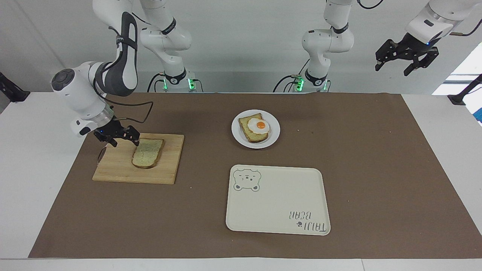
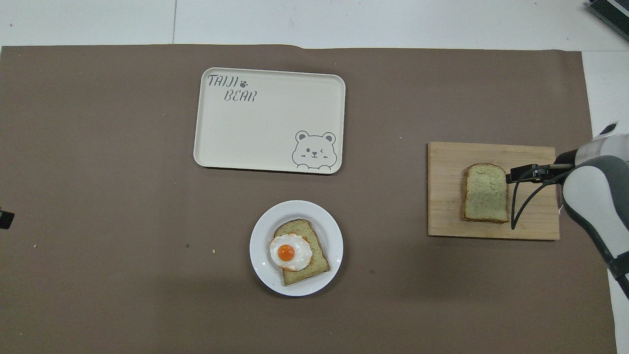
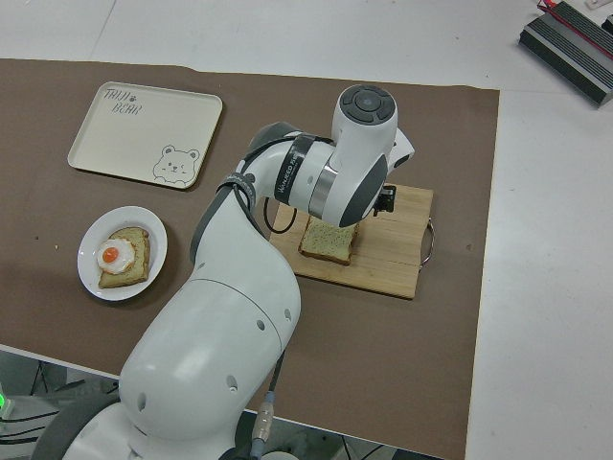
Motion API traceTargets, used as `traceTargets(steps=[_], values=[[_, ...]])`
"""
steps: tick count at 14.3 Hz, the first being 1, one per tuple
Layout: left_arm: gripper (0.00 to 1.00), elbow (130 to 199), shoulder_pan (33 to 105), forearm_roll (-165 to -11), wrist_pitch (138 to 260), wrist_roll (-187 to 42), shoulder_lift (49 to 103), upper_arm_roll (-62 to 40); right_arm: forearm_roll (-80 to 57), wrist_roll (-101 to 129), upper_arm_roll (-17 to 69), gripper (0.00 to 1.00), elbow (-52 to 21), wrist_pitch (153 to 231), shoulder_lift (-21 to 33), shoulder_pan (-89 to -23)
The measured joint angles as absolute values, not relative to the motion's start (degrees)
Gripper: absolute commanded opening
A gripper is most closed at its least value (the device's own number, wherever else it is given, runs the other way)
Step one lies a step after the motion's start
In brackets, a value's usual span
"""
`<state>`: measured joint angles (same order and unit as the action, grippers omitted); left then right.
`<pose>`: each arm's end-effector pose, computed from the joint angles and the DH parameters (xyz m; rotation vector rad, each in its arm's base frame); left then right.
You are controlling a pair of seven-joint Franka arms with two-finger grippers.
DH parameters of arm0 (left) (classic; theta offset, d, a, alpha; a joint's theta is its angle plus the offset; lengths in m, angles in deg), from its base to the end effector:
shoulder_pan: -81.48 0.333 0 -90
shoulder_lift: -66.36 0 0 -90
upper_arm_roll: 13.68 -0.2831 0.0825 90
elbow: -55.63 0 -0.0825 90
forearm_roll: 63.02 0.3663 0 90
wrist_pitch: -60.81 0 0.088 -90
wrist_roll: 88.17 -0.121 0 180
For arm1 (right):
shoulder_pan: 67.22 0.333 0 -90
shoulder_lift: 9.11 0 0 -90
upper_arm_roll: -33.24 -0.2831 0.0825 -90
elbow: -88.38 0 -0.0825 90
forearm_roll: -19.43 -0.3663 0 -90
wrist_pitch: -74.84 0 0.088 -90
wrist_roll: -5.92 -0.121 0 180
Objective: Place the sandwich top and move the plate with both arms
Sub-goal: 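Move the right gripper over the bread slice on the wooden board, then close the right gripper on the bread slice's edge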
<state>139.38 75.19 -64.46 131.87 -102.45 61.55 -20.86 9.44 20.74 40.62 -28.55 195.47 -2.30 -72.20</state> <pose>0.4729 0.0068 0.6411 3.0598 -0.3711 -0.2043 0.5373 -0.1065 0.3450 -2.9996 0.0743 0.0299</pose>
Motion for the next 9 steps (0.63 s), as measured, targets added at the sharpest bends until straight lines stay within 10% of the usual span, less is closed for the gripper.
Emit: traceTargets(steps=[9], values=[[1.0, 139.4, 75.2, -64.5, 131.9, -102.5, 61.5, -20.9, 3.6, 27.7, 40.6, 1.0, -35.4, 204.1, 0.4, -72.5]])
